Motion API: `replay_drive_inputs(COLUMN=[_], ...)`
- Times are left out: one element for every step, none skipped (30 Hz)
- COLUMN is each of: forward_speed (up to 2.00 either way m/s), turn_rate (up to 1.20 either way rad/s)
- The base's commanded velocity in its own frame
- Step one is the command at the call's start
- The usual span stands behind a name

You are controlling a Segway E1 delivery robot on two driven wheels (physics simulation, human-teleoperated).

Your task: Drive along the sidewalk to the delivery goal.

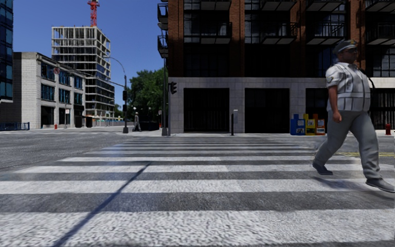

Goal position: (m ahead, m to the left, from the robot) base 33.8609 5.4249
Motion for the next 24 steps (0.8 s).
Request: replay_drive_inputs(forward_speed=[2.00,2.00,2.00,2.00,2.00,2.00,2.00,2.00,2.00,2.00,2.00,2.00,2.00,2.00,2.00,2.00,2.00,2.00,2.00,2.00,2.00,2.00,2.00,2.00], turn_rate=[0.00,0.00,0.00,0.00,0.00,0.00,0.00,0.00,0.00,0.00,0.00,0.00,0.00,0.00,0.00,0.00,0.00,0.00,0.00,0.00,0.00,0.00,0.00,0.00])
